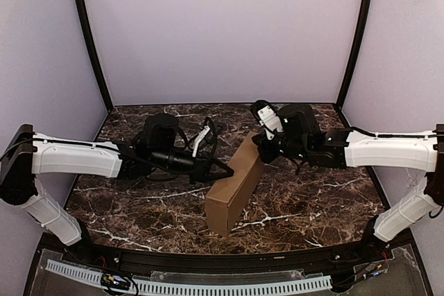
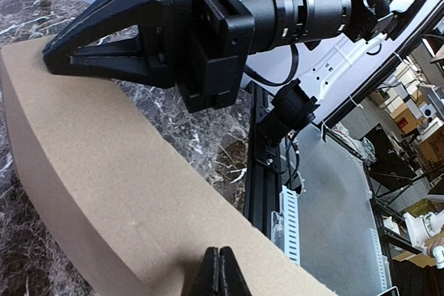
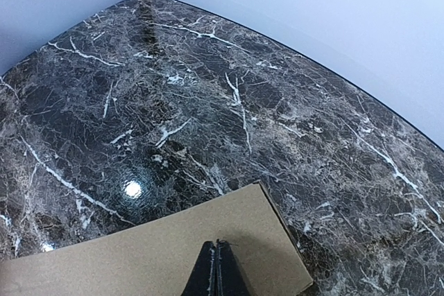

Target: Fold the paper box

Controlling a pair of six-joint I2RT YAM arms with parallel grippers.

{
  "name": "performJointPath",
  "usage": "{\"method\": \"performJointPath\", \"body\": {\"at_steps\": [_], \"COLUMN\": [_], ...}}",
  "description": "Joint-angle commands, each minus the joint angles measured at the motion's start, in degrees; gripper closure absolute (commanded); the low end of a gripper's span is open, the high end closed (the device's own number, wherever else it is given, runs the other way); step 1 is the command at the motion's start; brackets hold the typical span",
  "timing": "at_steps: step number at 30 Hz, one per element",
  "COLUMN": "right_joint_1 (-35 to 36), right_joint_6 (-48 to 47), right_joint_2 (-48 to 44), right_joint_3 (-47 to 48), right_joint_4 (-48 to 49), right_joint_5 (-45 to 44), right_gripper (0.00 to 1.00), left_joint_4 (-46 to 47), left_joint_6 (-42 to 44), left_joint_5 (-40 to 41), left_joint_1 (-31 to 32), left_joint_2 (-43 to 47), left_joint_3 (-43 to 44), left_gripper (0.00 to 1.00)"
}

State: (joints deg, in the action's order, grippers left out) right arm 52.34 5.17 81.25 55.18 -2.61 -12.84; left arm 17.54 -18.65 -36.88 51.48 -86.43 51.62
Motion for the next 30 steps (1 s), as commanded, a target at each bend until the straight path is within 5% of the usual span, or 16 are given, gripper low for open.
{"method": "performJointPath", "body": {"at_steps": [1, 10, 17, 23, 30], "right_joint_1": [0.2, 1.4, 9.2, 16.0, 20.5], "right_joint_6": [-0.5, -0.6, -0.3, -0.9, -1.5], "right_joint_2": [1.8, -4.3, -13.7, -20.4, -19.1], "right_joint_3": [-2.4, 0.4, 0.7, -4.0, -8.0], "right_joint_4": [-10.9, -11.8, -11.4, -6.1, 0.4], "right_joint_5": [3.6, 4.5, 5.9, 17.2, 18.6], "right_gripper": [1.0, 1.0, 1.0, 1.0, 1.0], "left_joint_4": [2.2, -3.7, -5.7, -5.7, -5.6], "left_joint_6": [-1.6, 1.0, 1.5, 1.3, 0.8], "left_joint_5": [-5.3, 1.1, 4.4, 4.6, 4.5], "left_joint_1": [-0.1, -0.1, -0.1, -0.1, -0.1], "left_joint_2": [-3.2, -4.2, -5.4, -5.8, -6.1], "left_joint_3": [-2.4, -2.4, -2.6, -2.7, -2.6], "left_gripper": [0.99, 0.99, 0.99, 0.99, 0.99]}}
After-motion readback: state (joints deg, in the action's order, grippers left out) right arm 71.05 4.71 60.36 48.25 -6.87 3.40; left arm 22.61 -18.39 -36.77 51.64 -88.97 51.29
